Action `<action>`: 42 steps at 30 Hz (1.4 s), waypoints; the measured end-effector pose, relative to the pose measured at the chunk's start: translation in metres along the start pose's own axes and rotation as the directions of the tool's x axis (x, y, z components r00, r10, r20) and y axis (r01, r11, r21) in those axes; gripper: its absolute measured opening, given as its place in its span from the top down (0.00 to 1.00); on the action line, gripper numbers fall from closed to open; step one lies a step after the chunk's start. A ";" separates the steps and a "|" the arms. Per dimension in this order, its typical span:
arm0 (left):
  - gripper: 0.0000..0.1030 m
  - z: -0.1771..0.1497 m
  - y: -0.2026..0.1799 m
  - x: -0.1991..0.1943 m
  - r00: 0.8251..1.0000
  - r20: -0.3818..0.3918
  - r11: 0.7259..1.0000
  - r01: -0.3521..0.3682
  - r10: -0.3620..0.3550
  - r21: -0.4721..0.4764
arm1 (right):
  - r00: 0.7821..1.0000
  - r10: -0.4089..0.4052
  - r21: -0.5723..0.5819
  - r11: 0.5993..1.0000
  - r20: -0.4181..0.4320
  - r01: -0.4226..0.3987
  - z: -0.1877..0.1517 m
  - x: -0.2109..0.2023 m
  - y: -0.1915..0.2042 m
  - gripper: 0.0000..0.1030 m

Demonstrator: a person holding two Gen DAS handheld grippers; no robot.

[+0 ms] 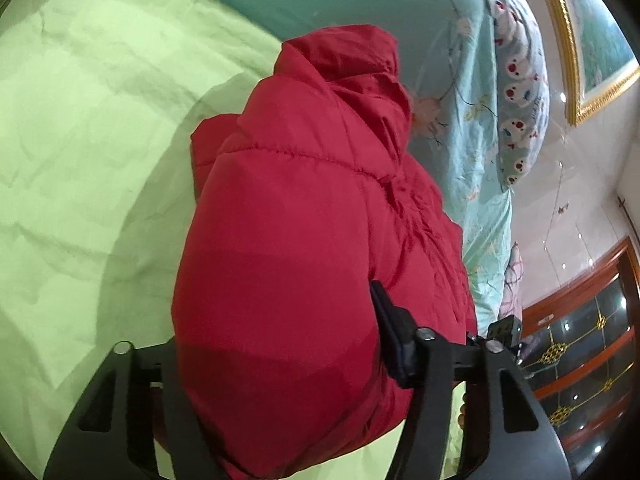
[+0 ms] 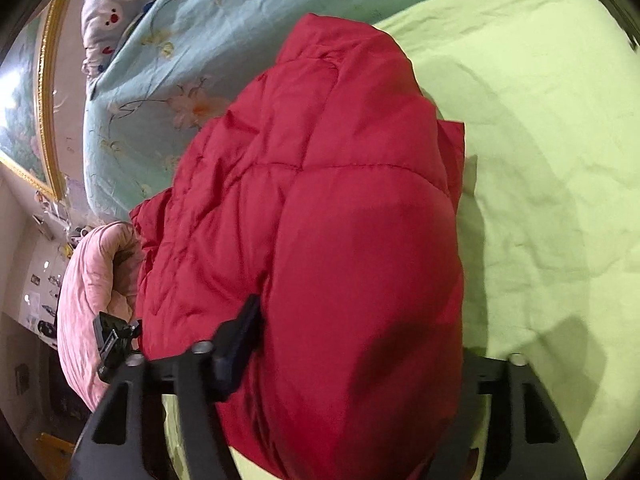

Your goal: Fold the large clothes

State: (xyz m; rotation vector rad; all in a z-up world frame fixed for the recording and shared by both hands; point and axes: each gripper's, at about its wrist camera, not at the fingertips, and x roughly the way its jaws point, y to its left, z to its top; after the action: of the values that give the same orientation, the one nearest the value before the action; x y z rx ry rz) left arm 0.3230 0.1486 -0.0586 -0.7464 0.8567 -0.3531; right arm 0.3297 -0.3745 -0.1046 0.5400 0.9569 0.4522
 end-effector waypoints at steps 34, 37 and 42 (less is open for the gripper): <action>0.55 -0.146 -0.008 -0.167 1.000 0.015 0.998 0.012 -0.013 0.054 | 1.000 0.023 -0.067 0.997 -0.013 -0.024 -0.175 -0.104 0.074 0.58; 0.55 -0.147 -0.003 -0.164 1.000 0.010 0.998 0.002 -0.002 0.058 | 1.000 0.014 -0.053 0.998 -0.003 -0.015 -0.177 -0.100 0.072 0.58; 0.52 -0.153 0.010 -0.160 1.000 0.000 0.999 -0.001 0.001 0.041 | 1.000 0.003 -0.031 1.000 -0.015 -0.003 -0.177 -0.090 0.062 0.52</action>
State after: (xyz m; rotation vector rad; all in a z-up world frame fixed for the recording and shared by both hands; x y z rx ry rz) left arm 0.1033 0.1763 -0.0431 -0.7080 0.8478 -0.3686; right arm 0.1258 -0.3380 -0.0916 0.5105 0.9624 0.4736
